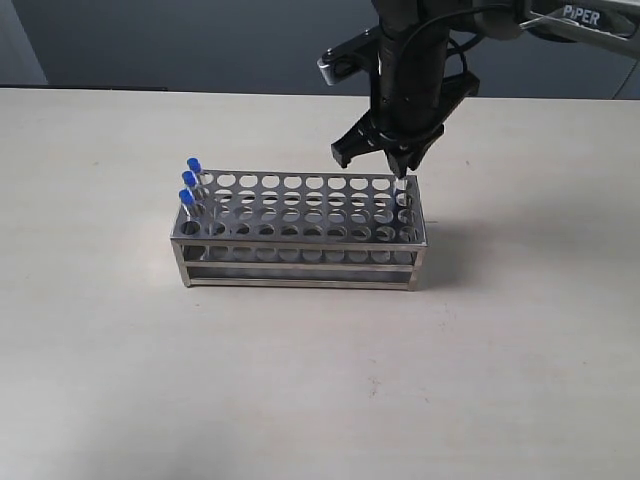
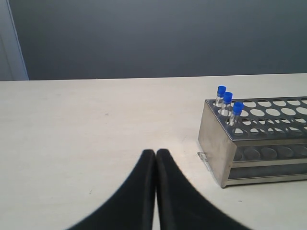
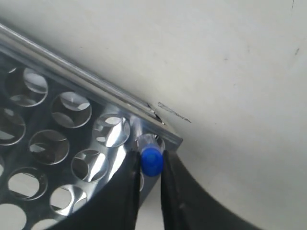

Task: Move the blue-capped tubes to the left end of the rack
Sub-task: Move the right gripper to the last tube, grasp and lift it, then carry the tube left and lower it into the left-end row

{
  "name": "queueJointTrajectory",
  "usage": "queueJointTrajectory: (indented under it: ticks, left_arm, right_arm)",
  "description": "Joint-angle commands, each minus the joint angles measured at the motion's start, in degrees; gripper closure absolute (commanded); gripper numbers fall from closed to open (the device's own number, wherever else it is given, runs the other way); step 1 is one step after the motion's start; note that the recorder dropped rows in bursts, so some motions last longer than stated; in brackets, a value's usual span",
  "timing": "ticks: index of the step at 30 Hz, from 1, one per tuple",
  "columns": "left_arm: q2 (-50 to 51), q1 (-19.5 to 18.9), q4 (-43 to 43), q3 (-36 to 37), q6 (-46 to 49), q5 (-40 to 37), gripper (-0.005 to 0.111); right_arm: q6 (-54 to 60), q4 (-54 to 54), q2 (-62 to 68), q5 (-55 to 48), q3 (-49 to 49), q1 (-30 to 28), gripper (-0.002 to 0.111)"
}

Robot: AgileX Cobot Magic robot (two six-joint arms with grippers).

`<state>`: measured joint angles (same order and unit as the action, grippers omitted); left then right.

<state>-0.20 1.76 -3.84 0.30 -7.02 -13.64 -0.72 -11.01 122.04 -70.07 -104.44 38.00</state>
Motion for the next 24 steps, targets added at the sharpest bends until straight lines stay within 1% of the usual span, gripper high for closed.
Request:
queueJointTrajectory:
  ticks: [1,17,21,24]
  left_arm:
    - [0.20,0.22,-0.06,-0.30,-0.04,0.40,0.106]
    - [0.20,0.22,-0.06,-0.30,-0.04,0.40,0.106]
    - [0.20,0.22,-0.06,-0.30,-0.04,0.40,0.106]
    - [0.20,0.22,-0.06,-0.30,-0.04,0.40,0.106]
  right_arm:
    - [0.72,-0.47,-2.56,0.11,0.22,-0.22,0.109]
    - [0.72,0.27,-14.18,0.11,0.22,-0.05,0.109]
    - [0.72,-0.09,-15.61,0.11,0.22,1.56,0.109]
    - [0.72,-0.09,-16.25,0.11,0.22,3.82,0.109]
